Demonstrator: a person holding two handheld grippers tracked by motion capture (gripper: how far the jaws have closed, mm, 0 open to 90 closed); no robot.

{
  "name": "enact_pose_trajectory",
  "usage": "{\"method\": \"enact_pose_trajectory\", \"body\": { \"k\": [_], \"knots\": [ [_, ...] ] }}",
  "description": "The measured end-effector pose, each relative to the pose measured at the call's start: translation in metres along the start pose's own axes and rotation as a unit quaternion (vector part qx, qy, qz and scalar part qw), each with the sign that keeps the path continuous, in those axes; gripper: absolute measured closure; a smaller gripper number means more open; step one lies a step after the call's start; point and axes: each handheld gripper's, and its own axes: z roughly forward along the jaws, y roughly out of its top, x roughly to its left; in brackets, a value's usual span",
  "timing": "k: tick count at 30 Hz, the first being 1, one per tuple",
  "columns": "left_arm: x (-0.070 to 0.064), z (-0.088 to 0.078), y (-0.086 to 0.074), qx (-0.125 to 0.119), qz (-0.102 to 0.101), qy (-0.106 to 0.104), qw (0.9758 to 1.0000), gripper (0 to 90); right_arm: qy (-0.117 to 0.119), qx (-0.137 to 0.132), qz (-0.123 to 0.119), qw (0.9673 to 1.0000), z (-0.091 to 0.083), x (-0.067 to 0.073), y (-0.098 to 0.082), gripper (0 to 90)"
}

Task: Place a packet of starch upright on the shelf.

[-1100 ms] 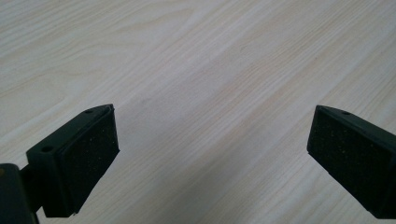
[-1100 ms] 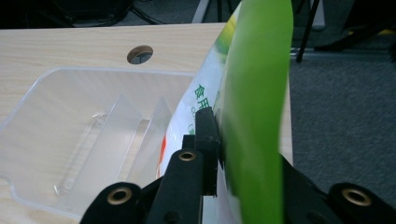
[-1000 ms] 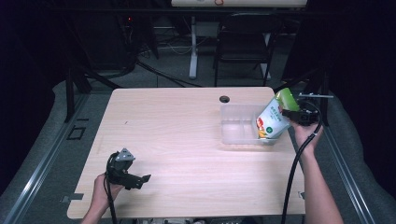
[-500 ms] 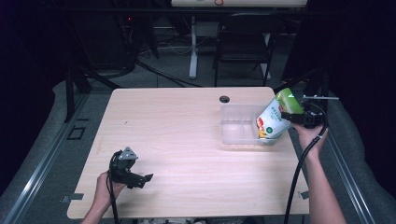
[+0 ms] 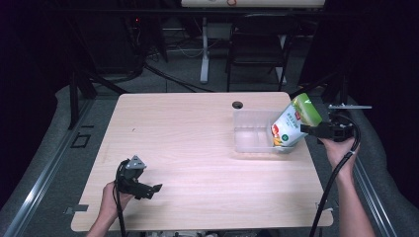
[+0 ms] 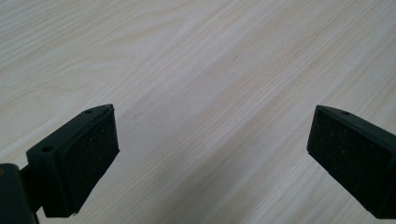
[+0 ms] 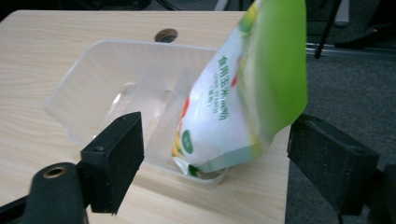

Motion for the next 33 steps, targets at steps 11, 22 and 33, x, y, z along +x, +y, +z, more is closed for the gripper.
{"method": "enact_pose_trajectory", "body": {
  "k": [11, 22, 33],
  "knots": [
    [-0.001, 0.0, 0.0, -0.002, 0.001, 0.004, 1.0, 2.0, 0.048, 0.012, -0.056, 0.9972, -0.026, 0.04, -0.011, 8.8],
    [-0.001, 0.0, 0.0, -0.001, 0.002, 0.002, 1.0, 2.0, 0.095, 0.024, -0.096, 0.9906, -0.033, 0.079, -0.033, 6.8],
    [-0.002, 0.001, 0.0, -0.001, 0.001, 0.002, 1.0, 2.0, 0.118, 0.069, -0.128, 0.9823, -0.013, 0.108, -0.078, 7.0]
  ]
}}
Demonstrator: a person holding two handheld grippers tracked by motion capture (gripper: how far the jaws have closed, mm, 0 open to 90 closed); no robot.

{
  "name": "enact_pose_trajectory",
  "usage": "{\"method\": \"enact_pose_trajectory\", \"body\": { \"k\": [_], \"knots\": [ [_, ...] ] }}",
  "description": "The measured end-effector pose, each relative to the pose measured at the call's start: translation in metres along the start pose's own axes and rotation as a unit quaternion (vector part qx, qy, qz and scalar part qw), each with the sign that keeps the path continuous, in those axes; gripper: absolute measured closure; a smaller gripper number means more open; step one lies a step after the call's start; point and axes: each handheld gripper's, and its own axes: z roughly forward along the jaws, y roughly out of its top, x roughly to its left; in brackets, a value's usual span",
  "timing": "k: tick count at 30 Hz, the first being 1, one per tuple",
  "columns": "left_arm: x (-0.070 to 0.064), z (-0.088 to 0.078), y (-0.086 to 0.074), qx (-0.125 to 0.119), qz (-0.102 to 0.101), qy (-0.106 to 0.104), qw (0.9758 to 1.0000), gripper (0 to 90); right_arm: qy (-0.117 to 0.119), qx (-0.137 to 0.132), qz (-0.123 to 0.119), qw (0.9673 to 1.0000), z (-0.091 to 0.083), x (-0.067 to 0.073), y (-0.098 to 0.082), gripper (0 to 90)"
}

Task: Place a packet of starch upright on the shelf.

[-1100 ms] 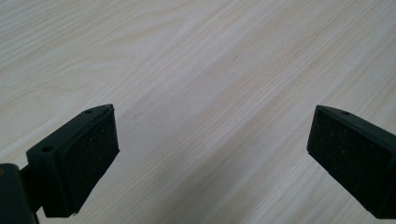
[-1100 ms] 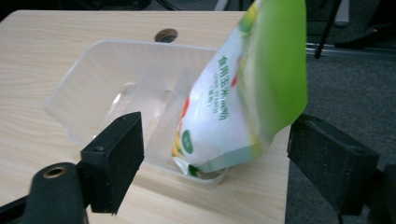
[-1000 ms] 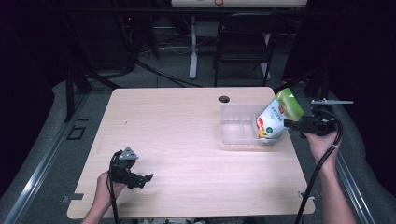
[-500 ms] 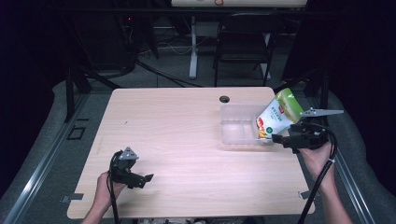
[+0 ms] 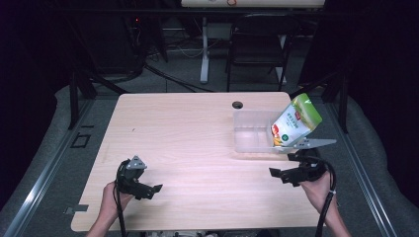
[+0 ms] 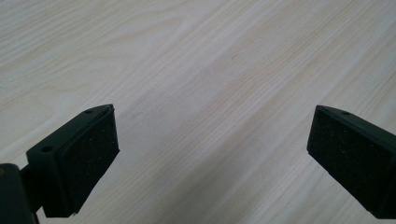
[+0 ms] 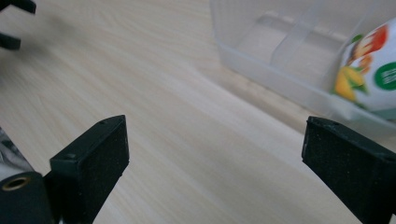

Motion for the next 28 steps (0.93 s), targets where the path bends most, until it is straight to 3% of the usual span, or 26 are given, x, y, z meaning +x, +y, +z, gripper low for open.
{"method": "enact_pose_trajectory", "body": {
  "k": [7, 11, 18, 25, 28],
  "knots": [
    [0.0, 0.0, 0.0, 0.001, 0.001, 0.001, 1.0, 2.0, 0.023, 0.037, -0.023, 0.9988, 0.025, 0.024, -0.025, 6.9],
    [0.0, 0.001, 0.0, 0.002, 0.003, -0.001, 1.0, 2.0, 0.037, 0.056, -0.03, 0.9973, 0.038, 0.029, -0.038, 6.7],
    [-0.001, 0.0, 0.001, 0.004, 0.007, -0.005, 1.0, 2.0, 0.04, 0.095, -0.015, 0.9946, 0.053, 0.023, -0.058, 6.9],
    [-0.001, -0.001, 0.001, 0.002, 0.009, -0.004, 0.9999, 2.0, 0.047, 0.102, 0.001, 0.9937, 0.056, 0.014, -0.062, 7.2],
    [-0.001, 0.0, 0.001, 0.006, 0.008, -0.005, 0.9999, 2.0, 0.041, 0.106, -0.005, 0.9935, 0.055, 0.012, -0.062, 7.3]
  ]
}}
